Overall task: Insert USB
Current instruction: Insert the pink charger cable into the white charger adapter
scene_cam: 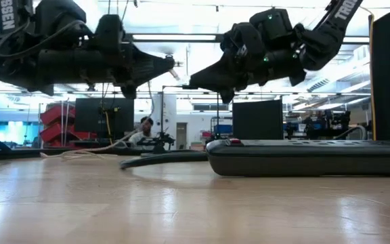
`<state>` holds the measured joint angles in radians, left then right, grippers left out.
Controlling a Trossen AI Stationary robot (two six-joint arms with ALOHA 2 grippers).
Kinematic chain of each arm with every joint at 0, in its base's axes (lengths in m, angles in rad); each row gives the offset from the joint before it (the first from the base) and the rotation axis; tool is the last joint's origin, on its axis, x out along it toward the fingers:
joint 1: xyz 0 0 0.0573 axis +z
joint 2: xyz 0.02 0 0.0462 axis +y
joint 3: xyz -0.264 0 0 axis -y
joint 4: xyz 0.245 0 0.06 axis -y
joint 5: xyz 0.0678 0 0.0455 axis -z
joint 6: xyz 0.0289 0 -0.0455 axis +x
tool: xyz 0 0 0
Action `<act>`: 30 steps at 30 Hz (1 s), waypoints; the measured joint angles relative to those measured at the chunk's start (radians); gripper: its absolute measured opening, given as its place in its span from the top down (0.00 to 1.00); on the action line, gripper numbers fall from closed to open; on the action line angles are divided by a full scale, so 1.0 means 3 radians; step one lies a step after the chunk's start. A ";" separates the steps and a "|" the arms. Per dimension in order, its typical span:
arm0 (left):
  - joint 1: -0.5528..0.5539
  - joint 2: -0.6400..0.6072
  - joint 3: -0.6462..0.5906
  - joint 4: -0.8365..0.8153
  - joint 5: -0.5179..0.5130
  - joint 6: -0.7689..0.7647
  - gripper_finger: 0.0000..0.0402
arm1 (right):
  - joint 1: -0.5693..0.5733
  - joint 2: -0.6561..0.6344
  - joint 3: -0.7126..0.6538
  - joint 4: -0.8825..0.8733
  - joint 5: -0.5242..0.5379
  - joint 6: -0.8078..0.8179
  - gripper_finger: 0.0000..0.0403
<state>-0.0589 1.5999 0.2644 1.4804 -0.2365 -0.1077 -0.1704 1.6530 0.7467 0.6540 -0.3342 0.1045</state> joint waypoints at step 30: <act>0.0000 -0.0050 0.0065 -0.0509 -0.0006 -0.0001 1.00 | 0.0206 0.0172 0.0356 -0.2244 0.1052 -0.0737 0.42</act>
<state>-0.0589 1.5848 0.2840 1.3276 -0.2382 -0.1081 -0.1085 1.7046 0.8535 -0.0193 -0.0185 -0.1165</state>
